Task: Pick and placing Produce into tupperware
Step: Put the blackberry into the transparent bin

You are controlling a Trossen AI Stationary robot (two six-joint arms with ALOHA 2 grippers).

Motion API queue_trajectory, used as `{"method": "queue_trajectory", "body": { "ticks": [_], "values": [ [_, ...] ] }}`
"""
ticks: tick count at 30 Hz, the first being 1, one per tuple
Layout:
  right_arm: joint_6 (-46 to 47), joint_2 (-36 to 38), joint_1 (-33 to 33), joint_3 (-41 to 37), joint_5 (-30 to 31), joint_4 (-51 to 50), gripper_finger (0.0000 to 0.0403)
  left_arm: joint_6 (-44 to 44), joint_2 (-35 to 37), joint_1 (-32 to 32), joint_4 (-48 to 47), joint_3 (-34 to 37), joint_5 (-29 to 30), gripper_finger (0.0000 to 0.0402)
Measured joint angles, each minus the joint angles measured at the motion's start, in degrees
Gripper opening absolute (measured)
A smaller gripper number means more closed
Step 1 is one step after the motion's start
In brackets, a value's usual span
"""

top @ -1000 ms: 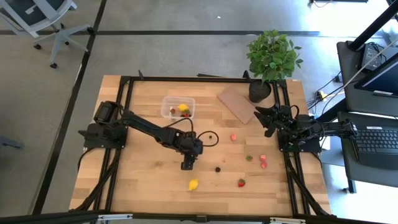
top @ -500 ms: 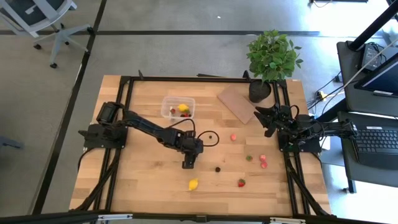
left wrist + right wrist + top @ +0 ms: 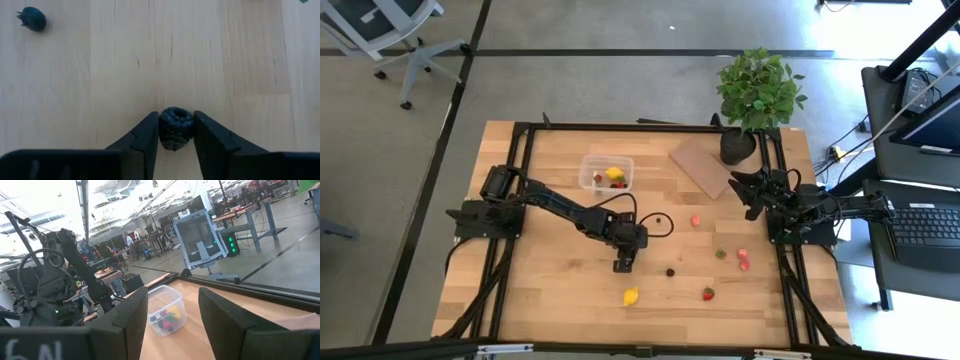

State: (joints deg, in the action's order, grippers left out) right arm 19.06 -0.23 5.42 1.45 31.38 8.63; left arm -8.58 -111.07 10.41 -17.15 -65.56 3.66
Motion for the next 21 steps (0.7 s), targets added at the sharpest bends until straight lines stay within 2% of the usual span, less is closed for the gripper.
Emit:
{"method": "queue_trajectory", "body": {
  "ticks": [4, 7, 12, 16, 21],
  "values": [
    [-0.01, 0.00, 0.01, 0.00, 0.00, 0.01, 0.0178, 0.11, 0.09, -0.13, -0.23, 0.00, -0.47, 0.0089],
    [-0.01, 0.00, 0.01, 0.00, 0.00, 0.08, 0.0178, 0.05, 1.60, -0.86, -3.09, 0.20, -2.96, 0.0089],
    [0.12, 0.00, 0.01, 0.00, 0.02, 0.18, 0.0178, -0.22, 9.66, -2.98, -12.83, -1.44, -3.50, 0.0095],
    [0.00, 0.00, 0.01, 0.00, 0.02, 0.38, 0.0178, -0.33, 18.27, -5.75, -17.16, -1.81, 3.83, 0.0088],
    [0.01, 0.00, 0.01, 0.00, 0.02, 0.63, 0.0178, -7.98, 26.62, -11.24, -21.48, -2.10, 18.96, 0.0093]
  ]
}}
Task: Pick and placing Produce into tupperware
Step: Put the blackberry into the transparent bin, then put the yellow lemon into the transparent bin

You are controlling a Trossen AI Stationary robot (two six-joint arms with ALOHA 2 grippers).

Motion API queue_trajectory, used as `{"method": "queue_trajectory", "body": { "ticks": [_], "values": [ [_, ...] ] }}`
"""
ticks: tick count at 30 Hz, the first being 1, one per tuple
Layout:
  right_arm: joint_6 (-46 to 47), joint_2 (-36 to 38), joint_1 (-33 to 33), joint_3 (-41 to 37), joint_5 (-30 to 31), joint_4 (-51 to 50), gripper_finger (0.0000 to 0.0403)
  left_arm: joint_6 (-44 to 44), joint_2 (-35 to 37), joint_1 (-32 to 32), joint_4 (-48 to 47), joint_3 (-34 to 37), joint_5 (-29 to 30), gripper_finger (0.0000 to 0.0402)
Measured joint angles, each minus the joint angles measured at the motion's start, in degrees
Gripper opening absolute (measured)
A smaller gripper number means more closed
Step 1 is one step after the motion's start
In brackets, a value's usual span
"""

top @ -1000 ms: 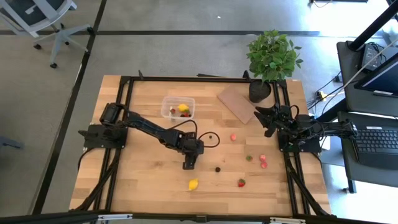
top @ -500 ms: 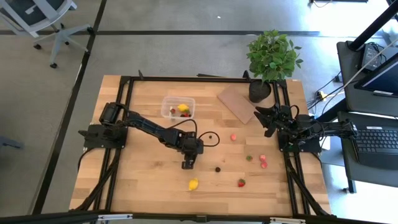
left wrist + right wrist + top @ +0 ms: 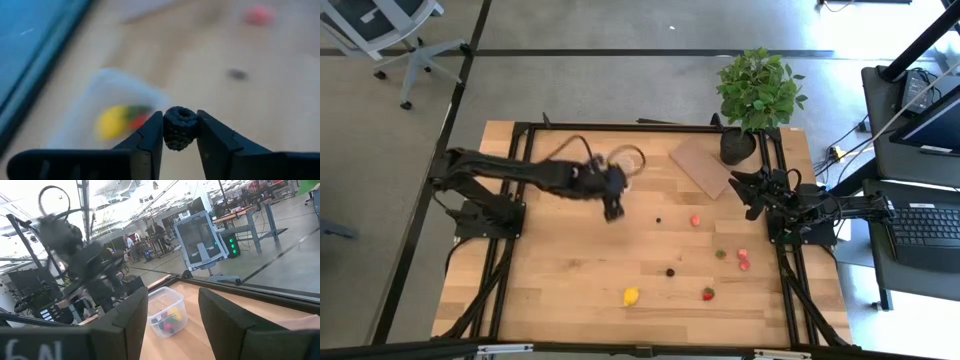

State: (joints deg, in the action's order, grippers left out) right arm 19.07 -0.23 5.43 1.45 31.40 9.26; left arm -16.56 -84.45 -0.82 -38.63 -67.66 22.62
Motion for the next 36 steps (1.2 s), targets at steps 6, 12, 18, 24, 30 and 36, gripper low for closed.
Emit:
{"method": "queue_trajectory", "body": {
  "ticks": [6, 12, 18, 24, 30, 36],
  "values": [
    [-0.04, -0.02, 0.00, 0.00, 0.08, 0.31, 0.0178, -11.27, 1.31, -9.39, -3.45, 0.13, 2.11, 0.0092],
    [-0.11, -0.02, 0.00, 0.00, 0.48, 0.37, 0.0178, -11.41, -3.53, -15.87, -1.89, 0.13, -0.73, 0.0092],
    [-0.07, -0.02, 0.00, 0.00, 0.48, 0.37, 0.0178, -11.35, -9.04, -18.22, -0.41, 0.13, -7.63, 0.0114],
    [-0.07, -0.02, 0.00, 0.00, 0.50, 0.36, 0.0178, -9.94, -11.29, -18.42, 0.27, 0.13, -8.56, 0.0103],
    [-0.07, -0.02, 0.00, 0.00, 0.50, 0.35, 0.0178, -9.72, -10.56, -18.40, 1.20, 0.12, -8.67, 0.0121],
    [-0.04, -0.02, 0.00, 0.00, 0.52, 0.35, 0.0178, -6.89, -10.57, -18.40, 0.67, 0.11, -9.95, 0.0146]
  ]
}}
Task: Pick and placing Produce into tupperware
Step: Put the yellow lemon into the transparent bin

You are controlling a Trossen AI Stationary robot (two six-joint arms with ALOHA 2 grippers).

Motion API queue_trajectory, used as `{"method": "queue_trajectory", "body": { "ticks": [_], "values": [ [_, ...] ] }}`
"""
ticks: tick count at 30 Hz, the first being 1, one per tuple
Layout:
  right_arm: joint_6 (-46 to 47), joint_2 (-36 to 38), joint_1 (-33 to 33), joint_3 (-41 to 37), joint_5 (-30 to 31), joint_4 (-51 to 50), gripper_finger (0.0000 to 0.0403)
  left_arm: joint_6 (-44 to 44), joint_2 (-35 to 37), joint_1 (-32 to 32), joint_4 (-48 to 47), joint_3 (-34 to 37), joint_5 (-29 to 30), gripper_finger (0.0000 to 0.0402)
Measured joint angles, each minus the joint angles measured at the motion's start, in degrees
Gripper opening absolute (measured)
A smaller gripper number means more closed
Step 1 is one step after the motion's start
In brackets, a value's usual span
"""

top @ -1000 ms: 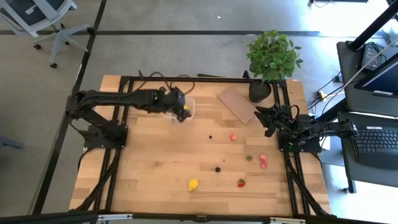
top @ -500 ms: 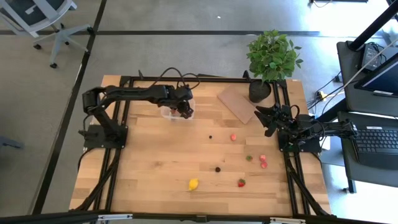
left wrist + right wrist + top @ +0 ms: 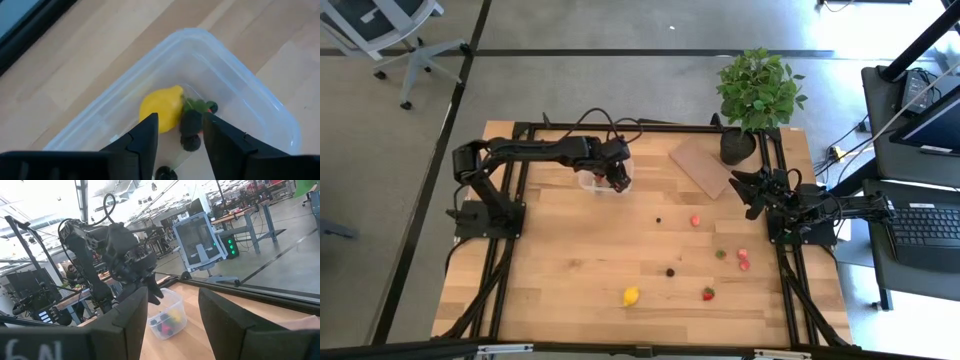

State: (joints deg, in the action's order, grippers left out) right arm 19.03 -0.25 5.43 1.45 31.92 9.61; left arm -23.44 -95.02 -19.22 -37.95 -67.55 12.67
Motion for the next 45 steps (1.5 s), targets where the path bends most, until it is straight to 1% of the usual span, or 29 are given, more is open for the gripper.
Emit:
{"method": "queue_trajectory", "body": {
  "ticks": [5, 10, 13, 17, 22, 28, 32, 40, 43, 45],
  "values": [
    [0.00, 0.00, -0.02, 0.00, 0.00, 0.00, 0.0178, 0.98, 1.24, 0.00, -0.49, 0.02, -0.19, 0.0161],
    [0.00, 0.02, -0.02, 0.00, 0.02, 0.00, 0.0178, 9.52, 6.57, 1.44, 1.31, -1.19, -0.07, 0.0170],
    [0.00, 0.02, -0.01, 0.00, 0.05, 0.15, 0.0178, 12.56, 10.10, 3.69, 1.76, -2.90, -0.59, 0.0170],
    [0.02, 0.02, 0.00, 0.00, 0.05, 0.40, 0.0178, 16.05, 13.77, 7.22, 1.46, -3.85, -4.44, 0.0168],
    [0.02, 0.02, -0.02, 0.00, 0.04, 0.52, 0.0178, 16.59, 15.80, 13.92, 1.37, -3.85, -5.30, 0.0174],
    [0.02, 0.02, 0.00, 0.00, 0.02, 0.52, 0.0178, 17.79, 14.69, 23.20, 1.79, -3.87, -7.10, 0.0181],
    [0.02, 0.02, -0.01, 0.00, 0.00, 0.51, 0.0178, 16.10, 12.73, 27.90, 1.41, -3.85, -3.91, 0.0202],
    [-0.02, 0.02, -0.02, 0.00, 0.02, 0.46, 0.0178, 10.14, 4.22, 31.62, 1.03, -3.85, -3.19, 0.0280],
    [-0.02, 0.02, 0.00, 0.00, 0.02, 0.46, 0.0178, 6.97, 1.10, 32.47, 1.04, -3.82, -3.29, 0.0295],
    [0.14, 0.02, -0.01, 0.00, 0.02, 0.46, 0.0178, 3.71, -0.34, 33.10, 1.14, -3.82, -4.94, 0.0298]
  ]
}}
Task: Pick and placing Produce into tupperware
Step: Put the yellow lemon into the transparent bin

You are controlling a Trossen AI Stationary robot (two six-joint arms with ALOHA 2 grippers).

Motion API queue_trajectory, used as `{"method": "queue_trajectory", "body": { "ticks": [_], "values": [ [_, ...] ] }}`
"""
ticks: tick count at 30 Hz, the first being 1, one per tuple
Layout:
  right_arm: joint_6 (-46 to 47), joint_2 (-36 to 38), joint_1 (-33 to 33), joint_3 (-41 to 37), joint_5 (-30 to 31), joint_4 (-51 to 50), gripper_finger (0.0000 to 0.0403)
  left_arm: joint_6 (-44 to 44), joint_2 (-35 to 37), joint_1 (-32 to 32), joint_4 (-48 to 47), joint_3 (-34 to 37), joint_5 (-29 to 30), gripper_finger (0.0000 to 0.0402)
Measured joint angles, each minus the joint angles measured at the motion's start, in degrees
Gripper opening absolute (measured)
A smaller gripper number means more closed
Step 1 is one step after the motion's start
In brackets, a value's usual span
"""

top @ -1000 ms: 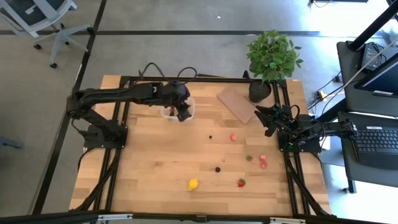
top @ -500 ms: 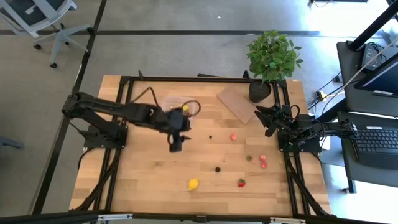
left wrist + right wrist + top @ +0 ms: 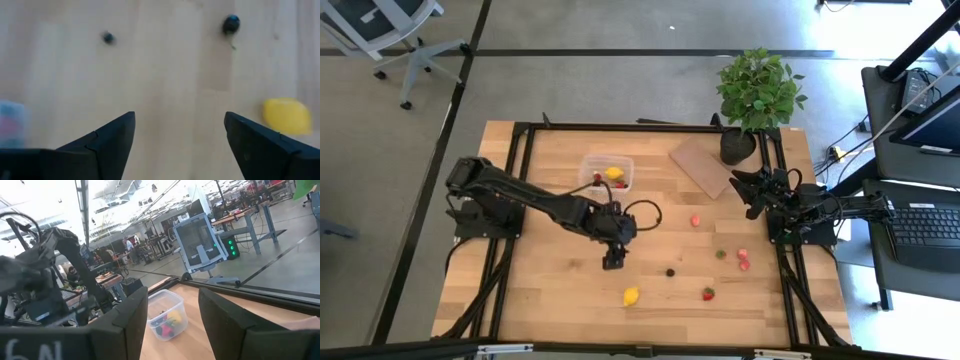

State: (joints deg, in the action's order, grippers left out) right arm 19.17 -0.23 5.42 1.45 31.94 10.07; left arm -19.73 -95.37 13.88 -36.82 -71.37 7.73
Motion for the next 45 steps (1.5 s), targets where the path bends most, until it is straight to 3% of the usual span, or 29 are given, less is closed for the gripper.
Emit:
{"method": "queue_trajectory", "body": {
  "ticks": [5, 10, 15, 26, 31, 37, 45],
  "values": [
    [0.14, 0.00, 0.00, 0.00, 0.00, -0.04, 0.0178, -8.87, -2.12, 1.57, 2.35, 0.00, -4.72, 0.0294],
    [0.14, 0.00, -0.01, 0.02, 0.00, -1.80, 0.0178, -12.27, -2.74, 3.38, 6.78, 0.00, -5.49, 0.0296],
    [1.48, -0.02, 0.00, 0.02, -0.02, -2.74, 0.0178, -23.27, -2.74, 5.30, 7.67, -0.22, -5.44, 0.0299],
    [3.18, -0.02, -0.01, 0.02, -0.03, -2.73, 0.0178, -44.44, -3.89, 9.98, -3.85, -10.71, 6.11, 0.0299],
    [3.14, -0.02, 0.01, 0.02, -0.98, -2.76, 0.0178, -48.47, -10.67, 11.96, -10.33, -18.10, 6.70, 0.0299],
    [3.27, -0.02, 0.01, 0.02, -1.01, -4.50, 0.0178, -53.95, -21.39, 13.53, -20.41, -28.47, 1.79, 0.0299],
    [3.34, -0.04, 0.01, 0.02, -4.64, -8.90, 0.0178, -58.19, -29.04, 14.30, -20.93, -35.76, -1.95, 0.0299]
  ]
}}
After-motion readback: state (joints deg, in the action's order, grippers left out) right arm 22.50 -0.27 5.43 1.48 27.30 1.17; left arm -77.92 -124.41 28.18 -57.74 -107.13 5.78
